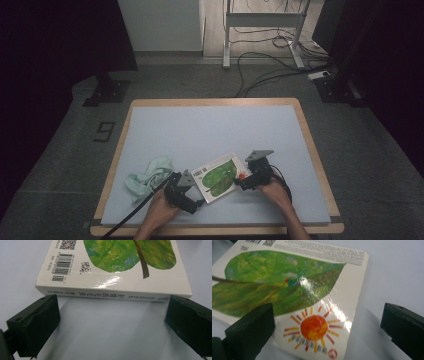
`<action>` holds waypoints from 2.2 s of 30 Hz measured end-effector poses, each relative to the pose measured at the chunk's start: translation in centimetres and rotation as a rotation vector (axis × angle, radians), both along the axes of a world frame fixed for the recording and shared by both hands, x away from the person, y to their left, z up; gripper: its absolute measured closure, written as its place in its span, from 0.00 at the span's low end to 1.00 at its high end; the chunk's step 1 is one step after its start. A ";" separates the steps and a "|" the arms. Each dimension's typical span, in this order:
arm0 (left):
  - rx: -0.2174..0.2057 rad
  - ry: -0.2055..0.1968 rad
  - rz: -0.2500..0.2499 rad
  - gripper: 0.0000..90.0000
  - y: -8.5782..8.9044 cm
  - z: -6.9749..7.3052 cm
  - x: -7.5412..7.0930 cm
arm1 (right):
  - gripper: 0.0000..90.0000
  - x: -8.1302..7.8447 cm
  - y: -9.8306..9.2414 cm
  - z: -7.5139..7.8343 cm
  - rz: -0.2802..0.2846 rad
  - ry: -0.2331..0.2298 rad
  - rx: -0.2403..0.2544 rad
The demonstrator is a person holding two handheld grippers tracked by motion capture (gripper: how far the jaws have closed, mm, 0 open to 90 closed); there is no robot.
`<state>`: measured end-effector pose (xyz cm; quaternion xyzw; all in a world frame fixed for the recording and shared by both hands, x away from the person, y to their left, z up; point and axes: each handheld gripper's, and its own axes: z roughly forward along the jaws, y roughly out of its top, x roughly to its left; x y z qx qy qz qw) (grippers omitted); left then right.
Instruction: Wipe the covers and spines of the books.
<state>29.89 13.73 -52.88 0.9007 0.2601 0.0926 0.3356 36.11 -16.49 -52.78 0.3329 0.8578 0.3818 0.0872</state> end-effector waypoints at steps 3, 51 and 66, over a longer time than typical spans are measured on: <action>-0.001 -0.001 -0.001 0.00 0.0 0.0 0.0 | 0.00 0.6 0.6 0.0 0.002 0.009 0.009; 0.001 -0.009 -0.002 0.00 0.0 -0.1 -0.1 | 0.08 -0.9 2.4 2.9 0.055 0.074 0.101; 0.002 -0.005 -0.003 0.00 0.1 -0.1 -0.1 | 0.15 2.3 2.0 3.5 0.107 0.116 0.010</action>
